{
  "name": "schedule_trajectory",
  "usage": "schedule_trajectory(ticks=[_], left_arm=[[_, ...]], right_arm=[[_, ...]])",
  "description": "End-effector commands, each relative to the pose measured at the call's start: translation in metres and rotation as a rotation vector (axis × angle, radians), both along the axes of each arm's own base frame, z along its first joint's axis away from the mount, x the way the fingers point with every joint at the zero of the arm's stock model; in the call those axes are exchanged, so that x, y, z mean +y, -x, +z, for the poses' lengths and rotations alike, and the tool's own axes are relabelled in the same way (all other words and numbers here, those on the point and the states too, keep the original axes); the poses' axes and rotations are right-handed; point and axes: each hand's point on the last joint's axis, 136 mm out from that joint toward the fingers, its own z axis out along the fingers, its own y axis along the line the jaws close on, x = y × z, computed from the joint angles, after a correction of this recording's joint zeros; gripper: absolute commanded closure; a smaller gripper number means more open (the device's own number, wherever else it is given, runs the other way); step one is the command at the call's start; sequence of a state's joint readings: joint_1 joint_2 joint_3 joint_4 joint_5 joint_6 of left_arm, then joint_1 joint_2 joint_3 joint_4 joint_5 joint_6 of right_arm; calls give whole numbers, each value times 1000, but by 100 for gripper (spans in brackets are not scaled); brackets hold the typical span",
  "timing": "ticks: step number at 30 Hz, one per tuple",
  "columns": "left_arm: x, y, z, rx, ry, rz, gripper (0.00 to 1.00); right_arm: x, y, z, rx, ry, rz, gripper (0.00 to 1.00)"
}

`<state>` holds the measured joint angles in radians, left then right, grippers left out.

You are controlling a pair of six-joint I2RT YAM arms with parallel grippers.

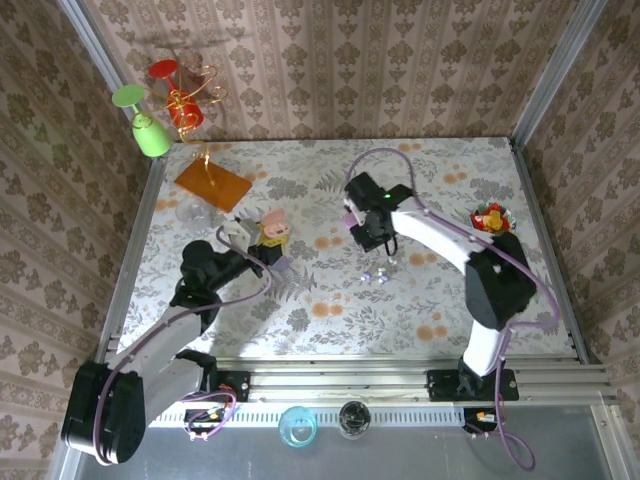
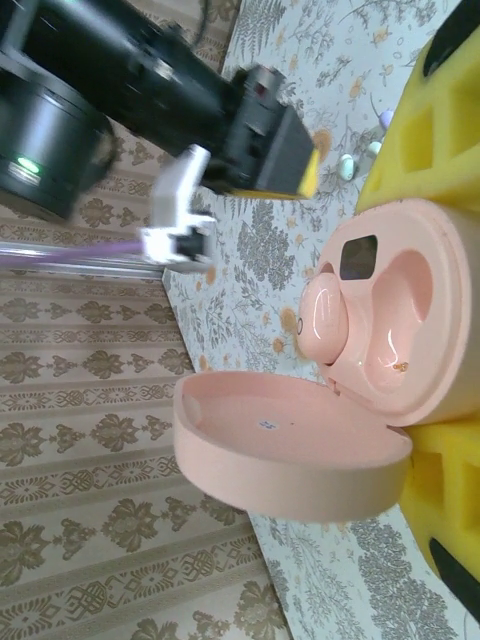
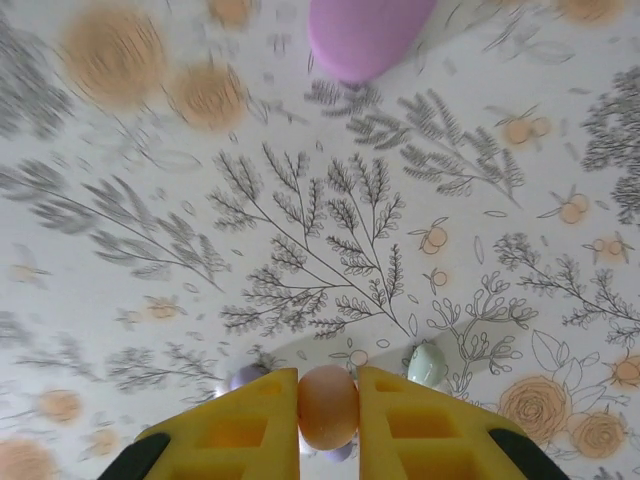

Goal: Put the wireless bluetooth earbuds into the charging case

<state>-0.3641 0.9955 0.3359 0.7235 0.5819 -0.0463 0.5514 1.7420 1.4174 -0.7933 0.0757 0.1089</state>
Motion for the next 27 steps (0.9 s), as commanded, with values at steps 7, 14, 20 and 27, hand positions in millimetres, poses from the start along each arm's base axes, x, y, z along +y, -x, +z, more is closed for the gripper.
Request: schedule_trajectory(ticks=[7, 14, 20, 27], left_arm=[[-28, -12, 21, -184, -8, -26, 76], [-57, -12, 23, -226, -29, -103, 76], [-73, -15, 27, -235, -10, -153, 77], [-90, -11, 31, -253, -2, -207, 77]], right_arm=[[45, 18, 103, 11, -740, -31, 81], [69, 37, 159, 7, -974, 62, 81], [88, 46, 175, -3, -1013, 115, 81], [107, 48, 178, 1, -1018, 148, 82]])
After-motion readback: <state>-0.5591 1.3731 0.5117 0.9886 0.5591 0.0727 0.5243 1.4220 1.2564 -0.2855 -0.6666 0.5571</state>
